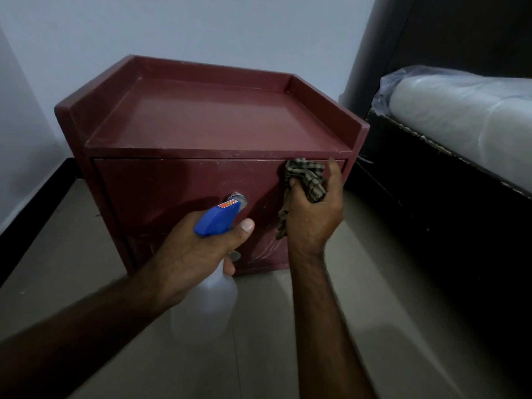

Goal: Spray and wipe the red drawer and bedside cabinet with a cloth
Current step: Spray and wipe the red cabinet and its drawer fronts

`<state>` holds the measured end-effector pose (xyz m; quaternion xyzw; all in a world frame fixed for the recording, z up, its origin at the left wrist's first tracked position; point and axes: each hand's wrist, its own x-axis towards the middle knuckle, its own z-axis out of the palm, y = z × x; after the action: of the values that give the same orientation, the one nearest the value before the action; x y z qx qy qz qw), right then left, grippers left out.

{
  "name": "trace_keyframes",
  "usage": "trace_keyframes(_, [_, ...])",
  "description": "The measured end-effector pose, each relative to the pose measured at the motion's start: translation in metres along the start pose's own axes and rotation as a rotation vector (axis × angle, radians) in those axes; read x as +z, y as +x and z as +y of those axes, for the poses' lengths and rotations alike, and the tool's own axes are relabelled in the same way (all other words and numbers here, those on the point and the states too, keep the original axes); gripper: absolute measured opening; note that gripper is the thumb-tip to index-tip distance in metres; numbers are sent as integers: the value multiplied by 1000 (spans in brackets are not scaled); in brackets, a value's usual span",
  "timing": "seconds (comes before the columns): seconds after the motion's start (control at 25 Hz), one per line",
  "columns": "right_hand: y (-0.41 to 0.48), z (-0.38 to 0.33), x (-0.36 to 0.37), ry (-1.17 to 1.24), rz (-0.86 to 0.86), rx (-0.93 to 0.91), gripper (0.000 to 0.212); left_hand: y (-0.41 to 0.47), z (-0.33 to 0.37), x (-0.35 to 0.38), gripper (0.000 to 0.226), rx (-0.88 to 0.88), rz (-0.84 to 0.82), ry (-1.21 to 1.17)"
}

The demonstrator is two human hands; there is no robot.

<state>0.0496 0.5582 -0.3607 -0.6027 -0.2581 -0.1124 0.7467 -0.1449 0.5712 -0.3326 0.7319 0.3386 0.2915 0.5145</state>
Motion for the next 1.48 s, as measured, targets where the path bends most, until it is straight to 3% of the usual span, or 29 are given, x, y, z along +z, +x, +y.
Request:
trace_keyframes(0.16, [-11,1,6,-41,-123,-51,71,-1,3,2,56,-10,-12,5])
trace_keyframes(0.4, [-12,18,-9,-54,87,125,69,-6,4,3,44,-28,-11,18])
trace_keyframes(0.64, [-30,22,0,-62,-38,100,70,-6,3,6,47,-33,-27,71])
trace_keyframes(0.84, [-20,31,-11,-86,66,160,69,-7,3,2,40,-22,-12,33])
trace_keyframes(1.08, [-42,33,-1,-113,-50,152,71,-6,-2,2,39,-15,-29,20])
trace_keyframes(1.32, [-37,43,-13,-122,71,254,68,-8,1,-2,44,-10,-18,56])
trace_keyframes(1.48, [-54,45,-2,-125,-7,183,69,-7,-1,-4,51,-3,-15,86])
